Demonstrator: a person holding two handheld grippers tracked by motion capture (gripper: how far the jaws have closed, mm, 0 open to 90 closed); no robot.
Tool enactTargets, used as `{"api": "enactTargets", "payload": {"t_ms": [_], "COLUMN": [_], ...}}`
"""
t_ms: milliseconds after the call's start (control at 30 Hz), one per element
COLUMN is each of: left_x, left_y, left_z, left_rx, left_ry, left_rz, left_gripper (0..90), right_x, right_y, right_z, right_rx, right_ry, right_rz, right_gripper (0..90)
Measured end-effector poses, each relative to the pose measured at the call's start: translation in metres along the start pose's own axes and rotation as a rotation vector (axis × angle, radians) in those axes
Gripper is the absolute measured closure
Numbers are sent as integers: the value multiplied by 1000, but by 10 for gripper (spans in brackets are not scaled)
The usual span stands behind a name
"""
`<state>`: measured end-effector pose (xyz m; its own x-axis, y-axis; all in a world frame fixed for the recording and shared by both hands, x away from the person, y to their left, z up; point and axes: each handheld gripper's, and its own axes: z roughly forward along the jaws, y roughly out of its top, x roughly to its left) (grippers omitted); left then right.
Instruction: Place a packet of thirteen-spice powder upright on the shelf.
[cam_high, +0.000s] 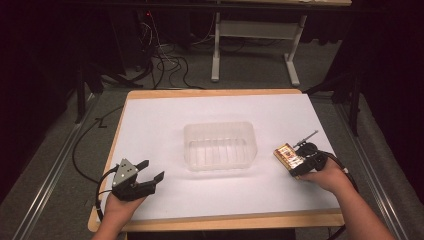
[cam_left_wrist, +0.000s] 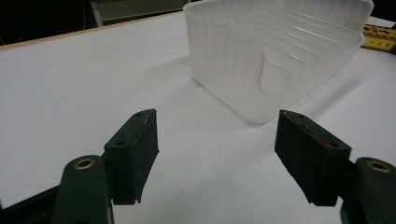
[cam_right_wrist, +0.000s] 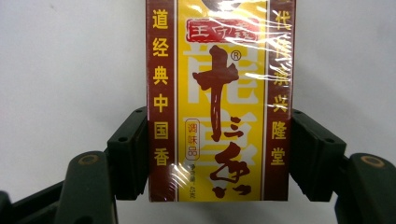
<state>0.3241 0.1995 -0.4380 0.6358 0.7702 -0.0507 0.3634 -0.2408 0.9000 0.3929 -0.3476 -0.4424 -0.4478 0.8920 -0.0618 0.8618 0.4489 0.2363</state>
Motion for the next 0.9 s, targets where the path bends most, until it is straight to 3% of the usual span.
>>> {"api": "enactTargets", "payload": {"t_ms": [67, 267, 533, 700, 900], "left_x": [-1, -5, -21, -30, -45], "left_y": [0, 1, 7, 10, 14], "left_z": [0, 5, 13, 20, 30], "left_rx": [2, 7, -1, -5, -14], "left_ry": [-5, -18, -70, -103, -139], "left_rz": [4, 5, 11, -11, -20], "left_gripper": [306, 306, 306, 306, 306], "right_x": [4, 30, 65, 84, 111], "right_y": [-6, -31, -51, -57, -51], "right_z": [-3, -15, -31, -32, -38], "right_rx": [-48, -277, -499, -592, -653], "right_ry": [3, 12, -3, 33, 54], "right_rz": [7, 33, 36, 34, -36], "right_gripper": [328, 328, 327, 327, 327]}}
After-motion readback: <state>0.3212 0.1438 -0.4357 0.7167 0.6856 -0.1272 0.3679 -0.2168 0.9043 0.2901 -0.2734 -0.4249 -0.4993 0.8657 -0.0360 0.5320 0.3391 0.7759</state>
